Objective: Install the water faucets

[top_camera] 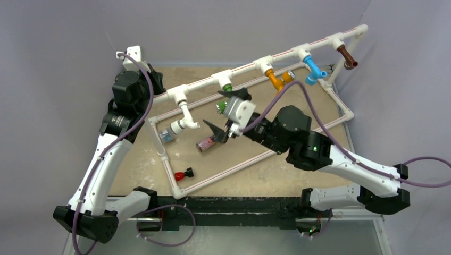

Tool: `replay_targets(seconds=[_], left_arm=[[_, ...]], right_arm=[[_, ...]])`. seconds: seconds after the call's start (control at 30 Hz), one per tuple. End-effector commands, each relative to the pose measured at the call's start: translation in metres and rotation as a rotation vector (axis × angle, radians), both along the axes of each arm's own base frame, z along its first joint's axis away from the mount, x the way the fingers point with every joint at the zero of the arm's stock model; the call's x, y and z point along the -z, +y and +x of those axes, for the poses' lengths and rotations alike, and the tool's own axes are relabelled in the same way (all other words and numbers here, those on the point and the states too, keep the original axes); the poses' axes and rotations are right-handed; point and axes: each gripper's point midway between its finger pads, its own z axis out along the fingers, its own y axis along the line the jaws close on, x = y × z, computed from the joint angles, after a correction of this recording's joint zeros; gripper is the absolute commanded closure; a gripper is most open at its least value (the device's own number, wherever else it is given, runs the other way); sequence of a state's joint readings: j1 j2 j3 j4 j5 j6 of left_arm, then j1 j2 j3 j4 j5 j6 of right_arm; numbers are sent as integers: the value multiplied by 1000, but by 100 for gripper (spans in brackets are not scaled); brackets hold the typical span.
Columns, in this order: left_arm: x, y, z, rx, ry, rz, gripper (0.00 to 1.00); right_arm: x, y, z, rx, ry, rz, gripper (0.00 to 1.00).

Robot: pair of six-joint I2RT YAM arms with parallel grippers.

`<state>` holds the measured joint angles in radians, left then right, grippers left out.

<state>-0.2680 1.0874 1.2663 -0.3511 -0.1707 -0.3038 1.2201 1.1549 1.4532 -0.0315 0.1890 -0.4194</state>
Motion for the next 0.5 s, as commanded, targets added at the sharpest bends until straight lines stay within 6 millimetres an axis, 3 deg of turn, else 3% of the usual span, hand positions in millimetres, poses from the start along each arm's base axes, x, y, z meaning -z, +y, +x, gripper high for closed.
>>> replay_targets(seconds=[0.0, 0.13, 0.3, 0.47], left_arm=[[96, -11, -29, 111, 343, 137, 100], [98, -11, -28, 109, 347, 139, 100], [99, -11, -29, 108, 347, 140, 100], [98, -11, -29, 110, 344, 140, 100]], right_arm=[[20, 10, -10, 28, -328, -281, 17], [50, 16, 2, 119, -442, -475, 16], [73, 23, 4, 193, -563, -616, 15], [74, 30, 1, 295, -689, -667, 15]])
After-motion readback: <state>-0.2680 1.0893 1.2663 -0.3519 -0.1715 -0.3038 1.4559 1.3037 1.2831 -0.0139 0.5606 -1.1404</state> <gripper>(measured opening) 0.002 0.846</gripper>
